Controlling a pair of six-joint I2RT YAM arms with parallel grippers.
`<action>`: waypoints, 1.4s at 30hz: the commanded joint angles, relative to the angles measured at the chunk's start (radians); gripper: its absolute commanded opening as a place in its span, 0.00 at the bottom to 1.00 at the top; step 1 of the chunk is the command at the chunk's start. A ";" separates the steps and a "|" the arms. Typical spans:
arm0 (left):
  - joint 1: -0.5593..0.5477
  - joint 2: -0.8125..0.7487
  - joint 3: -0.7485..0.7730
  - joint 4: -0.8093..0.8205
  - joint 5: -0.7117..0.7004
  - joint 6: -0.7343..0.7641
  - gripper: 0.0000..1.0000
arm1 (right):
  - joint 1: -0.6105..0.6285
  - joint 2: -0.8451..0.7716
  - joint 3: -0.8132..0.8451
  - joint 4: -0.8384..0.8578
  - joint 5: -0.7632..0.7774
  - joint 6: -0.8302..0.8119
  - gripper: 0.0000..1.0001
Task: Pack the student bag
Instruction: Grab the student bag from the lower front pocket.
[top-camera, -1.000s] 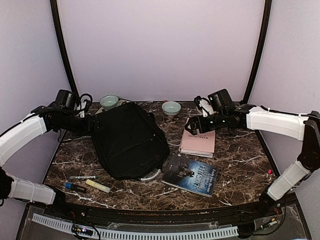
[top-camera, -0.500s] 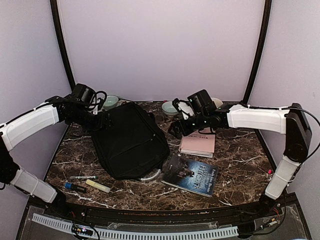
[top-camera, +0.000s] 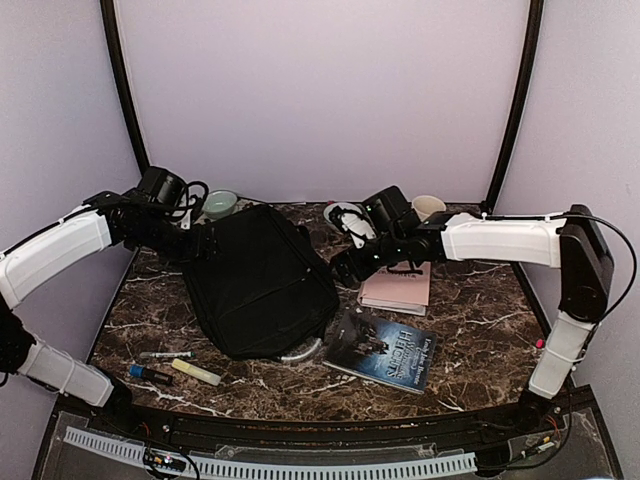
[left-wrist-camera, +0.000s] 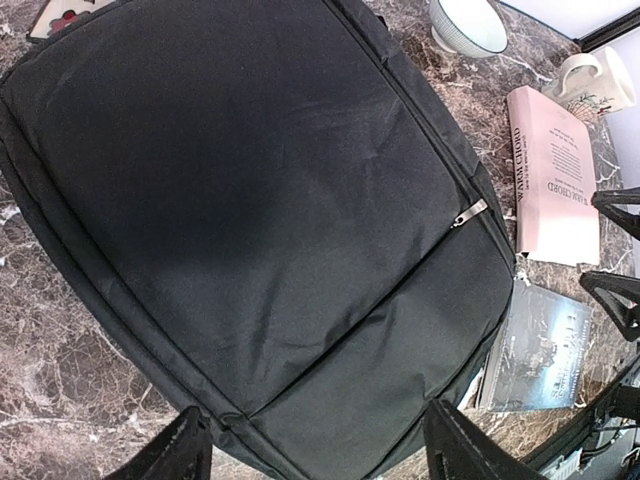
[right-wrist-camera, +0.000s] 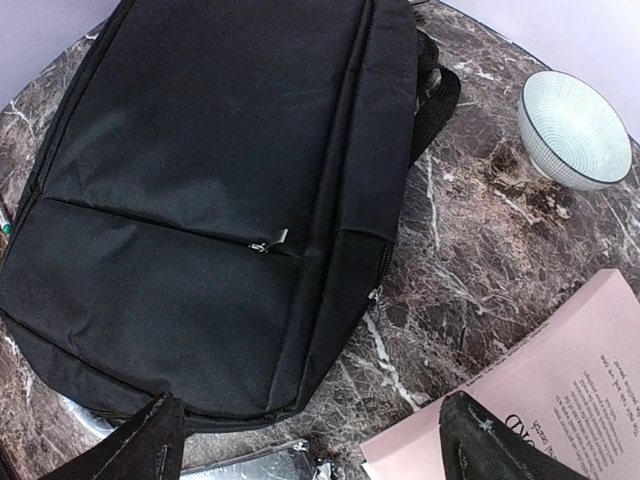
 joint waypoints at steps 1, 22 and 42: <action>-0.006 -0.042 -0.020 -0.016 0.004 -0.010 0.75 | 0.013 0.031 0.030 0.033 -0.017 -0.009 0.88; -0.030 -0.073 -0.058 0.042 0.006 -0.023 0.75 | 0.018 0.125 0.065 0.129 -0.089 0.073 0.88; -0.066 0.132 0.131 0.096 0.018 -0.132 0.70 | 0.018 0.254 0.112 0.214 -0.232 0.203 0.80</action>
